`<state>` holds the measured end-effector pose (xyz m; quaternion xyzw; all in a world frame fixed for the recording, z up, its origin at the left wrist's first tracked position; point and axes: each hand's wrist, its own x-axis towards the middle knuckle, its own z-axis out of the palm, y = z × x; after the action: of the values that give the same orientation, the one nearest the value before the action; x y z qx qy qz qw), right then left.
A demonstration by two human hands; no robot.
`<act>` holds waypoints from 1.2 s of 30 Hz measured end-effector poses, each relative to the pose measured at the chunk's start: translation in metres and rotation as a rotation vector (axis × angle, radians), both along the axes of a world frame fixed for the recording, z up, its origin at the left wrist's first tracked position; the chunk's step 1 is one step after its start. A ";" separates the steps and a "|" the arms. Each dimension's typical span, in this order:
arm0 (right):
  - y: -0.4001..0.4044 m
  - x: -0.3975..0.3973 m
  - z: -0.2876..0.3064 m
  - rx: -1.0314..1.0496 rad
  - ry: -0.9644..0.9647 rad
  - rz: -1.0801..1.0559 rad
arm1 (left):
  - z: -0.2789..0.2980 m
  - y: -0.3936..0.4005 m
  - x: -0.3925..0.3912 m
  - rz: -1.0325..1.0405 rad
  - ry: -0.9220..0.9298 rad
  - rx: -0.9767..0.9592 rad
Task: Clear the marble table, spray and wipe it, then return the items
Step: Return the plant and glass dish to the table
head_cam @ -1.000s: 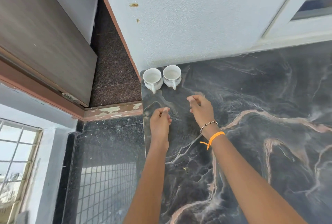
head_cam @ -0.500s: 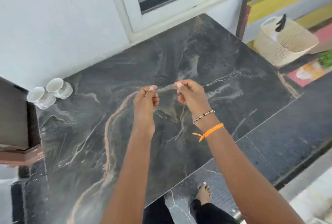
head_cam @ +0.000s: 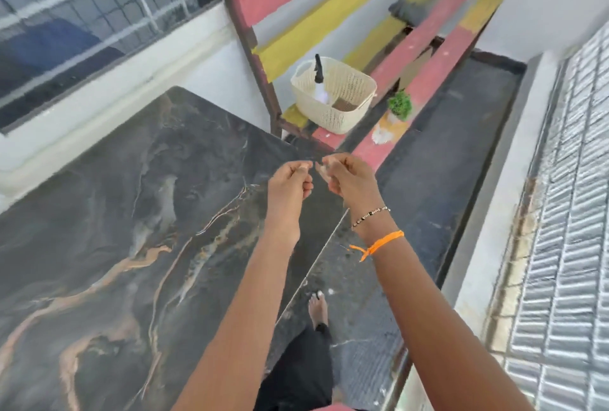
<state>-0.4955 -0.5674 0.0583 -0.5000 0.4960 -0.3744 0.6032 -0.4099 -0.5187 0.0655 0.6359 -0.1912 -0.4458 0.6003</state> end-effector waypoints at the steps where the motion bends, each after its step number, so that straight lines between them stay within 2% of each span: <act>1: -0.018 -0.007 -0.001 -0.003 0.018 -0.022 | -0.001 -0.019 -0.005 -0.012 -0.003 0.002; 13: -0.225 -0.083 -0.022 0.077 0.028 -0.231 | -0.016 -0.233 -0.061 -0.227 -0.082 0.099; 18: -0.322 -0.124 -0.064 0.144 0.065 -0.229 | -0.051 -0.319 -0.090 -0.286 -0.099 0.213; 23: -0.428 -0.155 -0.124 0.306 0.106 -0.192 | -0.099 -0.408 -0.126 -0.235 -0.092 0.351; 27: -0.495 -0.172 -0.173 0.418 0.179 -0.123 | -0.140 -0.465 -0.154 -0.189 -0.044 0.518; 31: -0.550 -0.182 -0.221 0.473 0.260 -0.054 | -0.185 -0.512 -0.168 -0.139 0.126 0.713; 36: -0.596 -0.185 -0.279 0.467 0.447 0.032 | -0.234 -0.546 -0.177 0.078 0.407 0.726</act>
<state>-0.6809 -1.1632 -0.2207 -0.4256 0.6809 -0.1218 0.5834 -0.5865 -1.0650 -0.1685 0.7120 0.1248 -0.5777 0.3792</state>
